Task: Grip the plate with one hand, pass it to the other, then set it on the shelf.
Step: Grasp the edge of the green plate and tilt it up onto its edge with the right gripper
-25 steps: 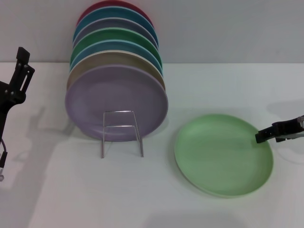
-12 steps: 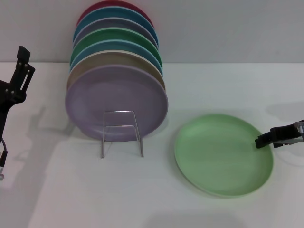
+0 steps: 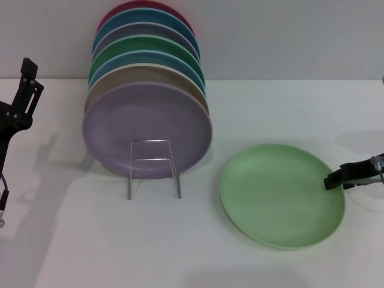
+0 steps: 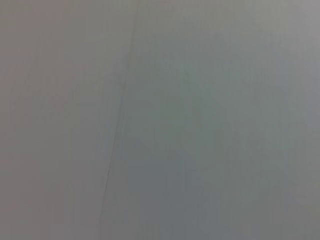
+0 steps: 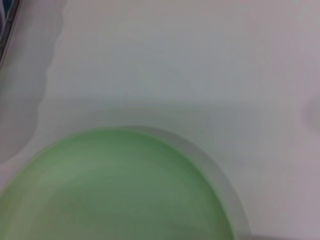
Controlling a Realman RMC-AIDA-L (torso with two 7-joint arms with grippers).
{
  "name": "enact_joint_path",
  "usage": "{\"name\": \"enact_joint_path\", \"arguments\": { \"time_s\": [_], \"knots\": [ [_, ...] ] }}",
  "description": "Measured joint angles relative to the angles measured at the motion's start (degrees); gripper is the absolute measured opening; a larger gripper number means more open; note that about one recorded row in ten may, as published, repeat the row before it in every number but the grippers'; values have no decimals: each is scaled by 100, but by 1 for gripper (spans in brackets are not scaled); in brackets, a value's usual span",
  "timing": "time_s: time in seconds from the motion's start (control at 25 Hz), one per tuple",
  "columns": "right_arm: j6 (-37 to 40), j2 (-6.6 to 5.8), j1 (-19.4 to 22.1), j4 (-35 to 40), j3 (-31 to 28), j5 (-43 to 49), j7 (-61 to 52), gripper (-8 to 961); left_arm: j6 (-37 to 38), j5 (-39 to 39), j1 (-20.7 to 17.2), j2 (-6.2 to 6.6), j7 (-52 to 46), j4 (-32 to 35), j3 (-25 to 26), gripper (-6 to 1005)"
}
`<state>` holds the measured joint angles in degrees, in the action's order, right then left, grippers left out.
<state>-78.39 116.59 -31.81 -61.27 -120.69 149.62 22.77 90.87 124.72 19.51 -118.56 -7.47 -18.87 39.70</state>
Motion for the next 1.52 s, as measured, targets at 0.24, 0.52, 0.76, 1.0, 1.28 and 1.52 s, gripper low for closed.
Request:
{"name": "enact_joint_path", "arguments": {
  "time_s": [0.24, 0.52, 0.76, 1.0, 1.28, 1.52],
  "knots": [
    [11, -7, -29, 55, 9, 7, 15, 372, 0, 0, 0, 0, 0, 15, 3, 862],
    [20, -17, -80, 157, 10, 6, 26, 259, 0, 0, 0, 0, 0, 24, 3, 862],
    [49, -23, -93, 189, 10, 7, 30, 202, 0, -3, 0, 0, 0, 25, 3, 862],
    [104, -30, -153, 377, 13, 6, 44, 179, 1, -8, 9, 0, 0, 24, 3, 862],
    [114, -32, -179, 389, 19, 5, 50, 153, 0, -4, 17, 0, 0, 33, 3, 862],
    [114, -32, -230, 453, 27, 5, 88, 139, 0, 0, 18, 0, 0, 34, 7, 862]
  ]
}}
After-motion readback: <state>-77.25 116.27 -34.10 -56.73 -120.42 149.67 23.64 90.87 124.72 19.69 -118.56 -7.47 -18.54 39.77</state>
